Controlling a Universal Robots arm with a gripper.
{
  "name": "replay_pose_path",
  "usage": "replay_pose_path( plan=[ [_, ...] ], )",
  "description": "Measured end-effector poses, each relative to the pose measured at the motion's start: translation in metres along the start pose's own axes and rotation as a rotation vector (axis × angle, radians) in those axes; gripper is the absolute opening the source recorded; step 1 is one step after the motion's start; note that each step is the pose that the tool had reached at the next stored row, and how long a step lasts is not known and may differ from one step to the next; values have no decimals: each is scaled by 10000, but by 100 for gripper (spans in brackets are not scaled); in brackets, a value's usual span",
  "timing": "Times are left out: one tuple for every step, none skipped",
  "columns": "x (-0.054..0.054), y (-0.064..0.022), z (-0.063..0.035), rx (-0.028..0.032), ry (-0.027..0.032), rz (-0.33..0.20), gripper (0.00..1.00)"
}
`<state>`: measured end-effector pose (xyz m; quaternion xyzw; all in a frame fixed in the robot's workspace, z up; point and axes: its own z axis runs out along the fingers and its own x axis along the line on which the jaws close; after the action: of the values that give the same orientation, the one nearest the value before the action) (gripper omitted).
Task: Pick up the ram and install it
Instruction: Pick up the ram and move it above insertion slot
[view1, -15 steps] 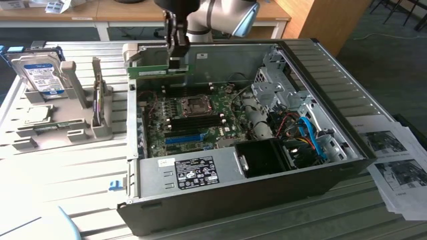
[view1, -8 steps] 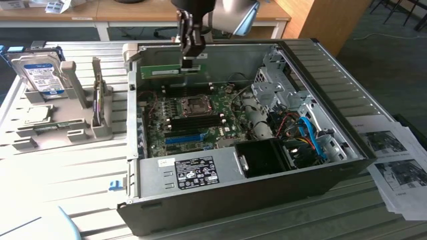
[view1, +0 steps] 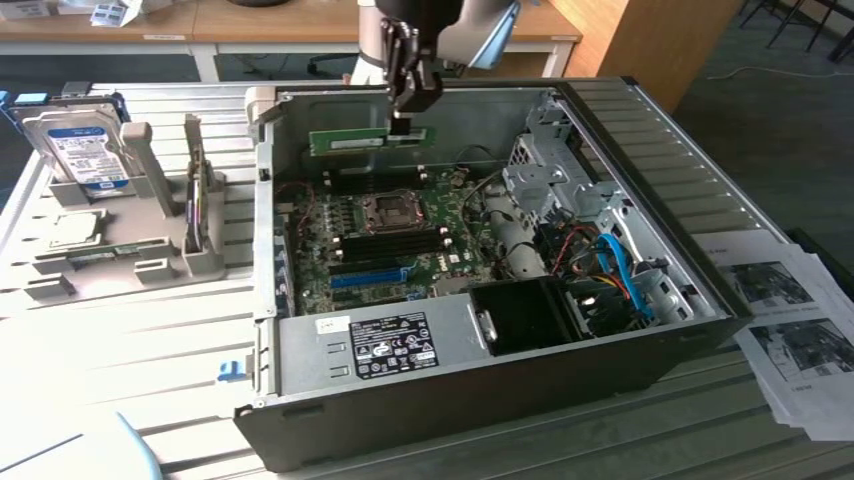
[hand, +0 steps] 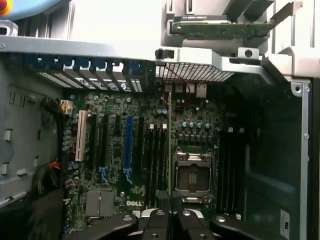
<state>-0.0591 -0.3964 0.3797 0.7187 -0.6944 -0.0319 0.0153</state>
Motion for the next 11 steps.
replay_pose_path(
  plan=[
    [1,-33,-2,-1,0,-2,11],
    [2,-64,-5,-2,1,-2,11],
    [3,-91,-7,-3,2,-2,11],
    [4,-114,-8,-3,1,-2,11],
    [5,-129,-9,-2,0,-2,11],
    [5,-131,-9,-2,0,-2,11],
    [5,-131,-9,-2,-1,-2,11],
    [5,-131,-9,-2,-1,-2,11],
    [5,-132,-9,-2,0,-1,11],
    [5,-132,-9,-2,0,-2,11],
    [5,-133,-9,-3,0,0,11]
  ],
)
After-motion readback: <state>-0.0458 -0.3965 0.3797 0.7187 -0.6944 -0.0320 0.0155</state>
